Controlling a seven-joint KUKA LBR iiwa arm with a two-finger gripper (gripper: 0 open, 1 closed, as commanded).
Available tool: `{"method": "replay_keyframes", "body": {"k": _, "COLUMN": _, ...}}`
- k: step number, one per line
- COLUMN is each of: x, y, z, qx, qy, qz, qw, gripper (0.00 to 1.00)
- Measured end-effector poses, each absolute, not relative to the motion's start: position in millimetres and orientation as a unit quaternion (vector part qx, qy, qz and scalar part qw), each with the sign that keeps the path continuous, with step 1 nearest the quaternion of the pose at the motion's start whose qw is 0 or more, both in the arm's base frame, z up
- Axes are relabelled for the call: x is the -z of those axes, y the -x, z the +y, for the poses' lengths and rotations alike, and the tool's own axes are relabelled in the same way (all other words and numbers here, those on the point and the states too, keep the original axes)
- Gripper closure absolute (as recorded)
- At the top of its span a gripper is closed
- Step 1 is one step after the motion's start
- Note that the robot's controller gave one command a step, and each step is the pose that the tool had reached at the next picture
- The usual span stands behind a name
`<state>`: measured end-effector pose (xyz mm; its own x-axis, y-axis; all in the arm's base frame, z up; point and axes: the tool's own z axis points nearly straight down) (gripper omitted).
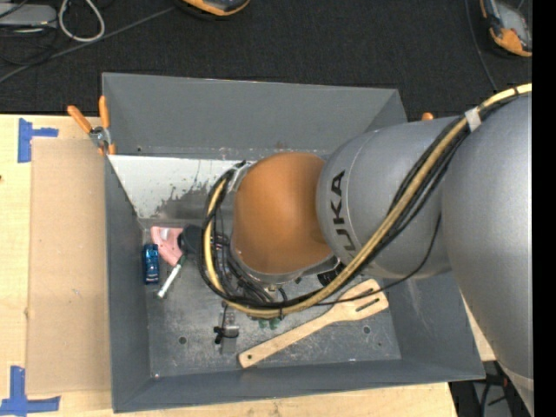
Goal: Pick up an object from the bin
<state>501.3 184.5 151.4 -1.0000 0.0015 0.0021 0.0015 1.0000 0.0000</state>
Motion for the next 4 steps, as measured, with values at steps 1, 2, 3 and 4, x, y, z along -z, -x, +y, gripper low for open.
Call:
{"method": "replay_keyframes", "body": {"k": 1, "x": -155.9, "y": -499.1, "z": 172.3, "qx": 0.000, "qy": -0.013, "qz": -1.000, "qw": 0.003, "gripper": 0.00}}
{"method": "replay_keyframes", "body": {"k": 2, "x": -147.2, "y": -490.2, "z": 160.6, "qx": -0.001, "qy": -0.020, "qz": -1.000, "qw": 0.004, "gripper": 0.00}}
{"method": "replay_keyframes", "body": {"k": 3, "x": -177.5, "y": -499.4, "z": 148.4, "qx": 0.000, "qy": -0.035, "qz": -0.999, "qw": 0.001, "gripper": 0.00}}
{"method": "replay_keyframes", "body": {"k": 4, "x": -170.1, "y": -522.1, "z": 136.9, "qx": 0.000, "qy": -0.044, "qz": -0.999, "qw": 0.004, "gripper": 0.00}}
